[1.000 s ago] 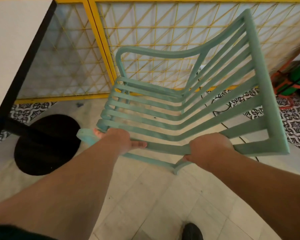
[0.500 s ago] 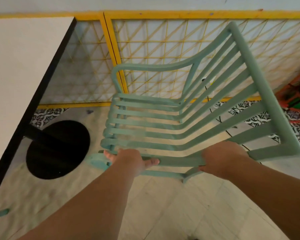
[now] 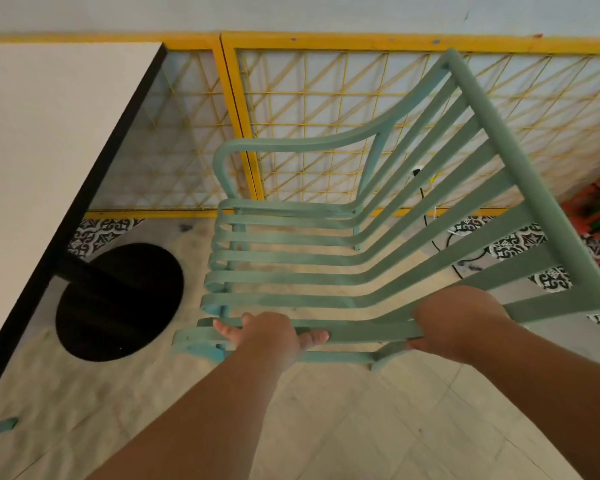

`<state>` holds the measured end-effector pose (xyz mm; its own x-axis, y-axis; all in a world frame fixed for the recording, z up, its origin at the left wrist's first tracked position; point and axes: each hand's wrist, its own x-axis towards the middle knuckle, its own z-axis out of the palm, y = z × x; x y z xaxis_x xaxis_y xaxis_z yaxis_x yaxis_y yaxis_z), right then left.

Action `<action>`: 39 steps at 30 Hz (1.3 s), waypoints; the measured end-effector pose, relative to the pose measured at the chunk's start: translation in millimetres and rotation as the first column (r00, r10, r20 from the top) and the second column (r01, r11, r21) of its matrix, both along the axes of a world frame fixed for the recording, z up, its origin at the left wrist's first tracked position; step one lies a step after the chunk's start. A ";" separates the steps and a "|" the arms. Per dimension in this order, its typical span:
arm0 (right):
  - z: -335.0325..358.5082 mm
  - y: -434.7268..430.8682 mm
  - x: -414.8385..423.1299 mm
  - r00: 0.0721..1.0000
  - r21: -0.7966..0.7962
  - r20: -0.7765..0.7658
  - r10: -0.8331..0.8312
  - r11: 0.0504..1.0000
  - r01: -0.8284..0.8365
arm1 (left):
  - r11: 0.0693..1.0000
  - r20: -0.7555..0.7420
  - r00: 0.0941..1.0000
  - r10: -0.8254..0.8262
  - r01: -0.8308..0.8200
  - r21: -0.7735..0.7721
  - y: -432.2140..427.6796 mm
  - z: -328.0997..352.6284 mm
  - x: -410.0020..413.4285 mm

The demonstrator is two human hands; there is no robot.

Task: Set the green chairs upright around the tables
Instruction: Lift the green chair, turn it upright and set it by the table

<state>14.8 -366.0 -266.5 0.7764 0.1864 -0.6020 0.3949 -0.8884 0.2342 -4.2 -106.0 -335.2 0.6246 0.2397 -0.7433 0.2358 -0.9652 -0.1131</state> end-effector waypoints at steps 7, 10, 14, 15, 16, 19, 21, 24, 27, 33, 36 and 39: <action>2.7 -9.0 27.0 1.000 -0.085 0.010 0.010 0.996 -0.009 | 0.999 0.046 0.999 0.009 -0.008 -0.038 -12.0 1.6 21.4; 5.3 -9.7 33.2 0.999 -0.132 0.011 0.035 0.991 -0.033 | 1.000 0.042 0.999 0.012 -0.011 -0.017 -14.9 1.0 27.1; 7.6 -9.2 38.7 1.000 -0.132 -0.001 0.006 0.991 -0.007 | 1.000 0.018 0.999 0.026 -0.027 0.005 -19.0 -0.2 35.3; 7.1 -9.9 40.3 1.000 -0.130 -0.004 0.013 0.991 -0.014 | 1.000 0.018 1.000 0.023 -0.024 0.015 -19.8 -0.4 36.6; 8.0 -9.4 40.5 1.000 -0.134 -0.003 0.021 0.991 -0.022 | 1.000 0.023 1.000 0.017 -0.018 0.021 -19.8 -0.7 36.9; 8.5 -11.0 42.6 0.999 -0.143 0.015 0.032 0.989 -0.029 | 1.000 0.047 0.999 0.004 -0.005 0.016 -19.2 -2.7 38.6; 12.9 -9.8 40.6 1.000 -0.108 0.008 -0.005 0.994 0.006 | 1.000 0.040 0.999 0.006 -0.006 0.016 -18.7 -2.1 38.7; 48.0 -13.2 40.4 0.964 0.358 0.024 -0.266 0.902 0.240 | 1.000 0.049 0.999 0.010 -0.010 0.003 -17.9 -3.8 39.1; 114.9 -40.5 63.4 0.819 0.612 0.326 -0.472 0.766 0.198 | 1.000 0.068 0.998 0.002 -0.002 0.004 -18.9 -3.7 37.4; 133.8 -97.7 66.1 0.703 0.479 0.142 -0.697 0.669 0.568 | 0.994 0.087 0.990 -0.107 0.105 0.034 -16.9 -6.4 41.8; 111.1 -95.1 51.9 0.634 0.625 0.150 -0.759 0.570 0.534 | 0.962 0.103 0.956 -0.274 0.270 0.047 -14.7 -6.6 44.2; 104.2 -88.5 59.5 0.657 0.562 0.261 -0.707 0.665 0.493 | 0.897 0.322 0.858 -0.400 0.439 -0.054 -27.5 -14.7 39.5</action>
